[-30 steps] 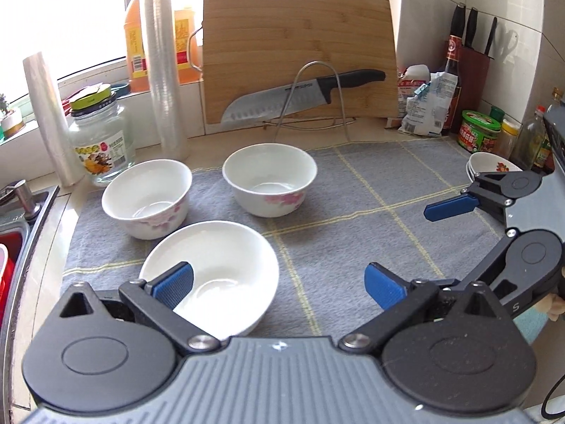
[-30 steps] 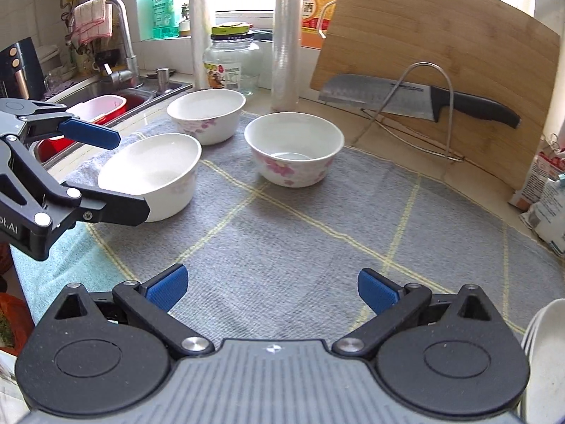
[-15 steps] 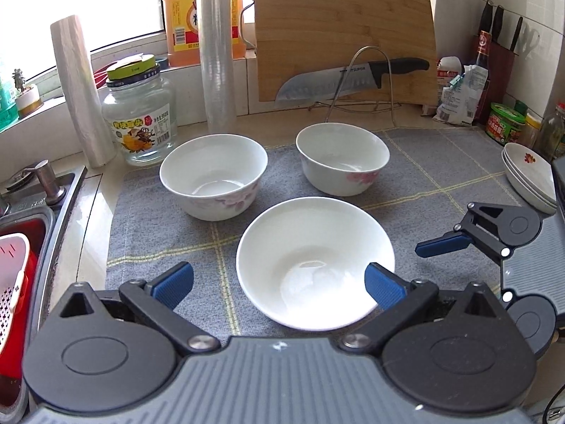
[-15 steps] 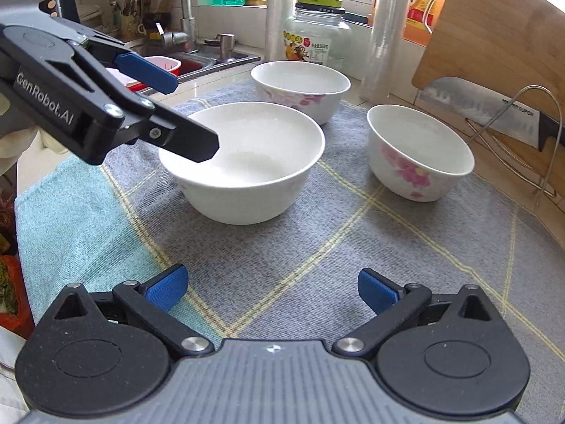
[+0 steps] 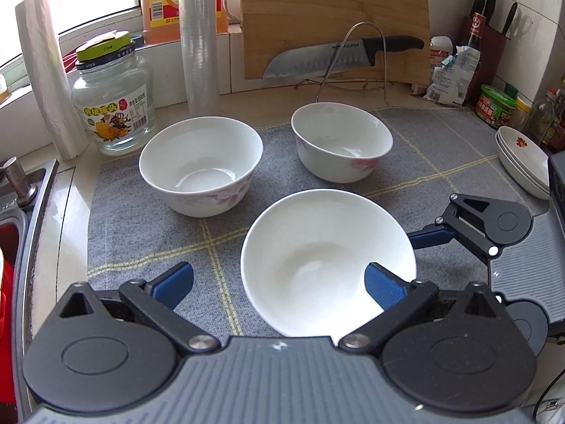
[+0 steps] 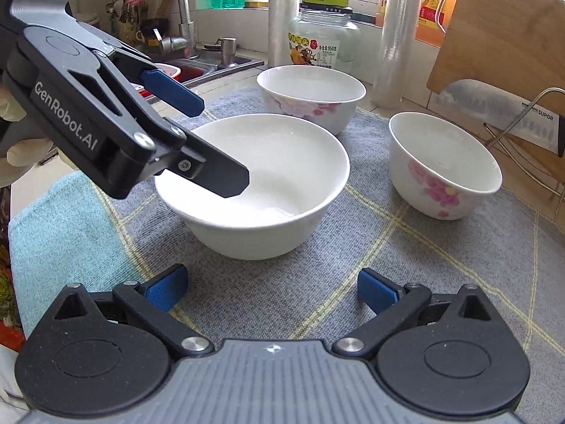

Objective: Organize plates and bowls

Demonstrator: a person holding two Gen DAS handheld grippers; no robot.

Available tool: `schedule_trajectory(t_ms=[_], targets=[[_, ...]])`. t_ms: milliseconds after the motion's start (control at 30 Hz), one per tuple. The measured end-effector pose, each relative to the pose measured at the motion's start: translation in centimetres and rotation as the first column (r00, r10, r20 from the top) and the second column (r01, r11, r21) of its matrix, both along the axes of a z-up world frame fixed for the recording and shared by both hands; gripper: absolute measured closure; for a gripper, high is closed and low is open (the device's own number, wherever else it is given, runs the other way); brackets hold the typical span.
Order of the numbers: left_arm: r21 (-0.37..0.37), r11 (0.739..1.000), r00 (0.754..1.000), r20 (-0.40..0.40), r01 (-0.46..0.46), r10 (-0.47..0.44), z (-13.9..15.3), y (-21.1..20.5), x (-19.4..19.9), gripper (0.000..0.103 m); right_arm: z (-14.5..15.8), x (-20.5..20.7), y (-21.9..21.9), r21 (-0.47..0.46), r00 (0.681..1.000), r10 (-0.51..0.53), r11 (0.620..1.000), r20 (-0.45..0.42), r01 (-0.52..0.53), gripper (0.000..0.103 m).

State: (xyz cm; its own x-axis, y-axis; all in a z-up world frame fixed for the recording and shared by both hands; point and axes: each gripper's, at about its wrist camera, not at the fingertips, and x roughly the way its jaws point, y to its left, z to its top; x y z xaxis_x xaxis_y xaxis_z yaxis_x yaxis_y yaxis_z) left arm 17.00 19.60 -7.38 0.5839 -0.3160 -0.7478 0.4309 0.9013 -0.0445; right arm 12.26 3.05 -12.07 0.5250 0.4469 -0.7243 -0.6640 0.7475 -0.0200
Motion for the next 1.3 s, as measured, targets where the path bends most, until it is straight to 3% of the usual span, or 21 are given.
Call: schedule_trajectory(t_ms=[300,600,767,900,1300], targets=[[0.013,0.997,0.995,-0.068,0.080,-0.079,-0.1,-0.3,1.8,0.004,1.2,-0.4,1.2,0.006,0.997,0.013,1.000,0.079,-0.013,0.000],[0.023,0.990,0.985,-0.104,0.139,-0.136,-0.3,-1.3,2.5,0.016,2.0,-0.4,1.3,0.018,0.993,0.027,0.999,0.118,-0.030,0.002],[0.010,0.989,0.983,-0.113,0.148,-0.146,-0.2,-1.5,2.7,0.022,2.2,-0.3,1.3,0.026,0.993,0.042,0.999,0.109,-0.045,0.013],[0.001,0.987,0.979,-0.125,0.159,-0.158,-0.2,-1.7,2.8,0.030,2.2,-0.4,1.3,0.026,0.993,0.042,0.999,0.112,-0.046,0.013],[-0.005,0.989,0.980,-0.133,0.149,-0.148,0.1,-1.6,2.7,0.032,2.5,-0.5,1.2,0.030,0.994,0.041,0.999,0.103,-0.044,0.013]])
